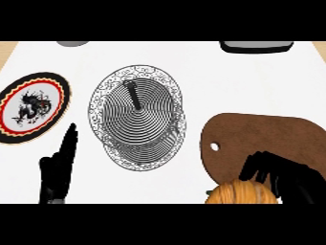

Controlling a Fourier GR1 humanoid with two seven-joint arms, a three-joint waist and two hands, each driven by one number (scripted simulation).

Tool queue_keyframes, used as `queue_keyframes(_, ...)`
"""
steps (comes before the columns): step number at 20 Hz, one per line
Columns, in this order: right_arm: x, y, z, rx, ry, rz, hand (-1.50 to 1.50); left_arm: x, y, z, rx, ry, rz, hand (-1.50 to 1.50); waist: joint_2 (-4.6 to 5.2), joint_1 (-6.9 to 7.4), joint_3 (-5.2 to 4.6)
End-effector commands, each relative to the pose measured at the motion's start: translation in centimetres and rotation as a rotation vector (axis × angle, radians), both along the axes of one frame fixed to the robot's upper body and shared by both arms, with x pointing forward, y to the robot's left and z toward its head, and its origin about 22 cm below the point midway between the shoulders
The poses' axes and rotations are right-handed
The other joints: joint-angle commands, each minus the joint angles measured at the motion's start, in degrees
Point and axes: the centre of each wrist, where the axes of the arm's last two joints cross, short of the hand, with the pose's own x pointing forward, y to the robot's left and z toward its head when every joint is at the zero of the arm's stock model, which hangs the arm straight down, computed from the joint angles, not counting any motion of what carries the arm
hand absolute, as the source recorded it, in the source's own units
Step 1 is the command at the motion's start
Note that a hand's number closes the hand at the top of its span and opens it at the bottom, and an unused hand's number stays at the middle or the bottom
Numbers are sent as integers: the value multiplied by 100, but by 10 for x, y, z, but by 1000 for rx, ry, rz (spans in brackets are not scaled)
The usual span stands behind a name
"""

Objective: Pick the croissant from the cutting board and place it in the tiered basket

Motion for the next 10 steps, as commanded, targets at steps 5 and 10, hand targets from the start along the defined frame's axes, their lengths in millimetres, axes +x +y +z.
queue_keyframes(5,-42,-2,70,-2,-262,4,150,1,-5,-8,7,39,-15,0,10,26,-30)
queue_keyframes(10,-27,15,94,4,-263,-14,150,7,-11,-5,4,55,-17,0,23,67,-23)
